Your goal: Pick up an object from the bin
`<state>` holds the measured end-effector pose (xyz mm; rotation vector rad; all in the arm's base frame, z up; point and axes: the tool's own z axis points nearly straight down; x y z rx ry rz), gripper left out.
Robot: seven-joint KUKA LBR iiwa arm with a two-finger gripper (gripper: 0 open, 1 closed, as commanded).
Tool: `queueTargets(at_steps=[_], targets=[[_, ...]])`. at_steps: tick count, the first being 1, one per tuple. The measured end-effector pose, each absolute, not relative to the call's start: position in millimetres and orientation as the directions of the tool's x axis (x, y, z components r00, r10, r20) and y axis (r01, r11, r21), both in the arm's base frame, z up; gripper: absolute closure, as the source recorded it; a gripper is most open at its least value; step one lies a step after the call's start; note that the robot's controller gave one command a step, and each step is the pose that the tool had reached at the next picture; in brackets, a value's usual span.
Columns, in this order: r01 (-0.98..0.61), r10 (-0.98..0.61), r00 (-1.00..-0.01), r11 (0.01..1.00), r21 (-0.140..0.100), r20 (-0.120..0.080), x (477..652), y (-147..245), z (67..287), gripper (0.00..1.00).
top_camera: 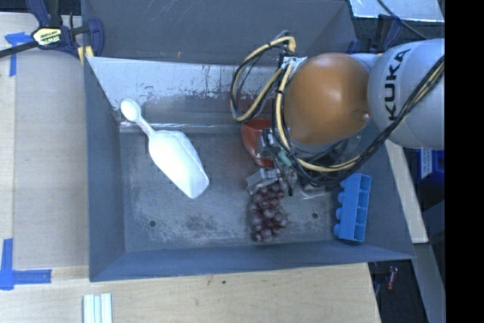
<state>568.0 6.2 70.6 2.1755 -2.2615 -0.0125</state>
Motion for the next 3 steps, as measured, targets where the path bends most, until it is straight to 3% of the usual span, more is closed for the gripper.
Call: queueTargets(at_steps=[1, 2, 3], targets=[[-0.999, -0.999, -0.041, 0.040, 0.014, -0.006, 565.6, 7, 86, 1.00], [-0.999, -0.999, -0.042, 0.042, 0.008, -0.004, 567.7, 6, 121, 1.00], [-0.999, -0.999, -0.044, 0.044, 0.005, -0.005, 568.5, 6, 141, 1.00]])
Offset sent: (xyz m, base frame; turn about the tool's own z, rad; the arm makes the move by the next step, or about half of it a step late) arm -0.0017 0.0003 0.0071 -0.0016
